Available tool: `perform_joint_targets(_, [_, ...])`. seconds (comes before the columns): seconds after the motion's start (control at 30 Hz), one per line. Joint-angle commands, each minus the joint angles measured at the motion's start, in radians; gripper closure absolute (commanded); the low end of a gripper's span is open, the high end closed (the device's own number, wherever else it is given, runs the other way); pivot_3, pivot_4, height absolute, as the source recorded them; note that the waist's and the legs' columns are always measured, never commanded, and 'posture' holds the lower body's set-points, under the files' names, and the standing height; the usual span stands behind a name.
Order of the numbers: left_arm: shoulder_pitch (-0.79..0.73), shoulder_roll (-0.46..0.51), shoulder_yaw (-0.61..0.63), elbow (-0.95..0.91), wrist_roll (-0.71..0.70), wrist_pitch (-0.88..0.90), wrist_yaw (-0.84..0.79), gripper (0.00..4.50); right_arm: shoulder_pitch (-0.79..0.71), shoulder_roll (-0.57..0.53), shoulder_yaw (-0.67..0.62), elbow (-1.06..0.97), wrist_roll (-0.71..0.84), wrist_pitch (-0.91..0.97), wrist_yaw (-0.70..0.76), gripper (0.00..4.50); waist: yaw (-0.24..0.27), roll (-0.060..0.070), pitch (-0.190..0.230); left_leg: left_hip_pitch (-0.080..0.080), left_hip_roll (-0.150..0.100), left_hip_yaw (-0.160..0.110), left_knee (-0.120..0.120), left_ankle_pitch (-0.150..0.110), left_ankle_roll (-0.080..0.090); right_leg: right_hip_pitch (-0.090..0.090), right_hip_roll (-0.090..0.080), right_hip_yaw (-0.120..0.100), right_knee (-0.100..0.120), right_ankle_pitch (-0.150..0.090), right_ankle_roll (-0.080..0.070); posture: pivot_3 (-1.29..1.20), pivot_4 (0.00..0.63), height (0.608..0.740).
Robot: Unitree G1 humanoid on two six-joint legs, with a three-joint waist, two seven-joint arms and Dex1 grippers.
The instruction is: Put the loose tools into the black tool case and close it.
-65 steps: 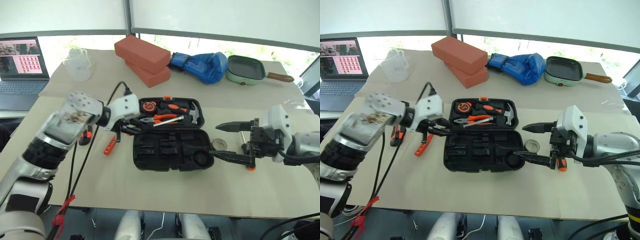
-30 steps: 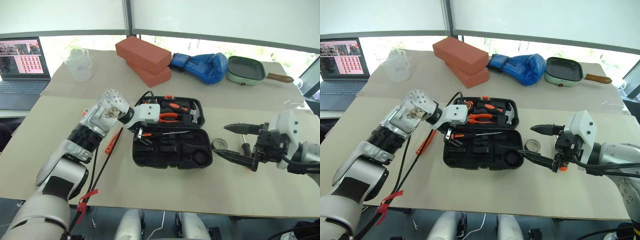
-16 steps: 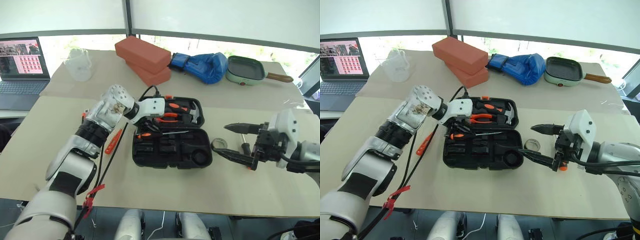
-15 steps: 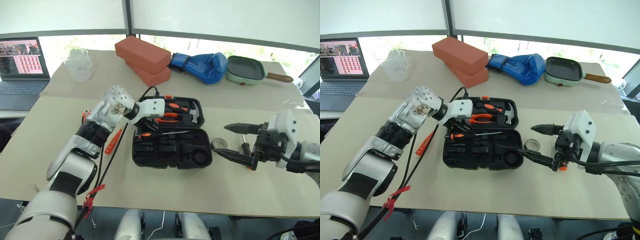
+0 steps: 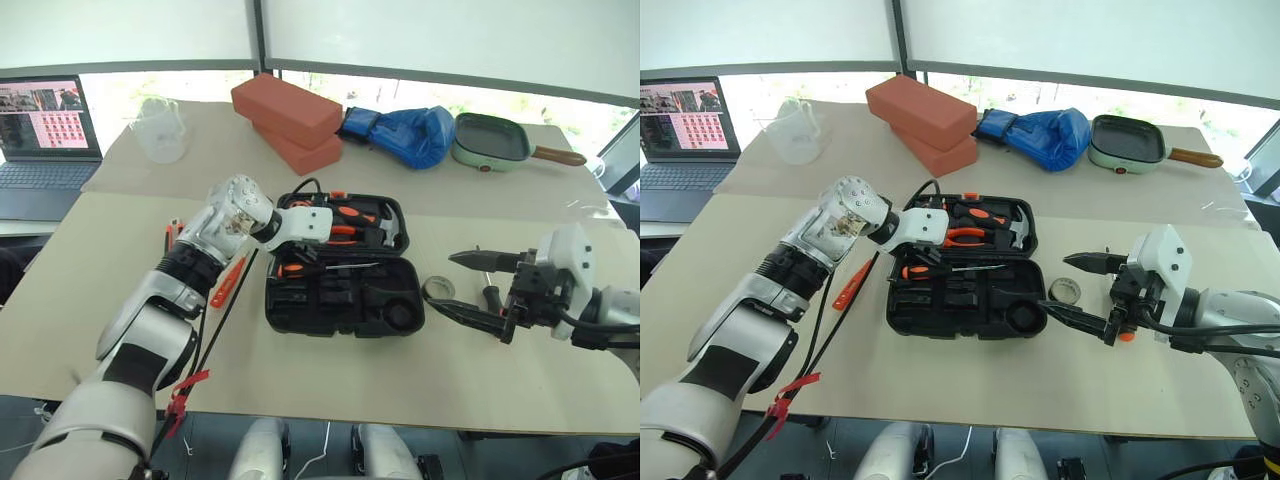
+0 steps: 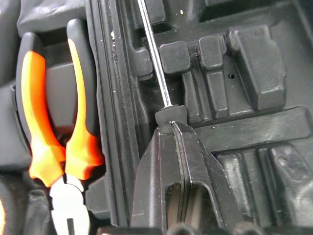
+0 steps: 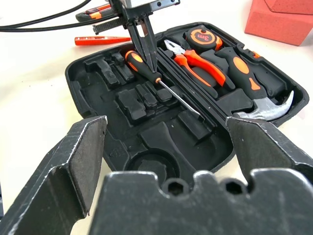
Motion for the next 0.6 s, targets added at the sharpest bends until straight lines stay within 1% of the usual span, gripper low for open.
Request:
perform_joint_targets(0.03, [0.002,-0.019,-0.026,0.047,0.053,-0.070,0.040,4.47,-0.004,0.002,-0.025,-0.024,0.001,-0.012,-0.009,0.00,0.000,0.000,0.000,0.000,0.000,0.000,0.000,0.000,0.000,0.000,0.000,0.000,0.000,0.000,0.000,0.00,0.150,0.738])
perform_joint_targets(0.2, [0.018,-0.031,0.003,0.037,0.033,-0.054,0.024,4.47,0.015,0.000,-0.034,-0.021,-0.010,-0.015,-0.008,0.00,0.004,0.001,-0.001,0.000,0.000,0.000,0.002,0.000,0.000,0.001,0.000,0.000,0.002,0.000,0.000,0.00,0.150,0.738])
perform_joint_targets(0.3, [0.022,-0.024,0.067,0.019,-0.021,-0.005,0.023,4.47,0.049,0.005,-0.060,-0.018,-0.032,-0.018,-0.024,0.00,0.004,0.001,-0.001,0.000,0.000,0.000,0.002,0.000,0.000,0.000,0.000,0.000,0.002,0.000,0.000,0.00,0.150,0.738])
perform_joint_targets(0.4, [0.023,-0.018,0.190,-0.029,-0.142,0.101,0.010,4.47,0.121,0.023,-0.118,-0.007,-0.061,-0.018,-0.049,0.00,0.000,0.001,-0.001,-0.001,0.000,0.000,0.002,0.000,0.000,-0.001,0.000,0.000,0.003,0.000,0.000,0.00,0.150,0.738])
perform_joint_targets(0.5, [0.041,-0.002,0.318,-0.134,-0.299,0.230,-0.028,4.47,0.227,0.058,-0.212,0.002,-0.094,-0.020,-0.068,0.00,-0.001,0.001,-0.001,-0.002,0.000,-0.001,0.002,0.000,0.000,-0.002,0.000,0.000,0.003,0.000,0.000,0.00,0.150,0.738])
perform_joint_targets(0.53, [0.054,0.027,0.360,-0.200,-0.366,0.329,-0.062,4.23,0.300,0.087,-0.283,0.011,-0.108,-0.015,-0.072,0.00,0.000,0.001,-0.001,-0.002,0.000,-0.001,0.002,0.000,0.000,-0.002,0.000,0.000,0.003,0.000,0.000,0.00,0.150,0.738])
perform_joint_targets(0.6, [0.082,0.074,0.412,-0.312,-0.472,0.493,-0.111,3.75,0.415,0.132,-0.386,0.020,-0.129,-0.016,-0.070,0.00,0.000,0.002,-0.001,-0.002,0.001,-0.001,0.002,0.000,0.000,-0.002,-0.001,0.000,0.003,0.000,0.001,0.00,0.150,0.738])
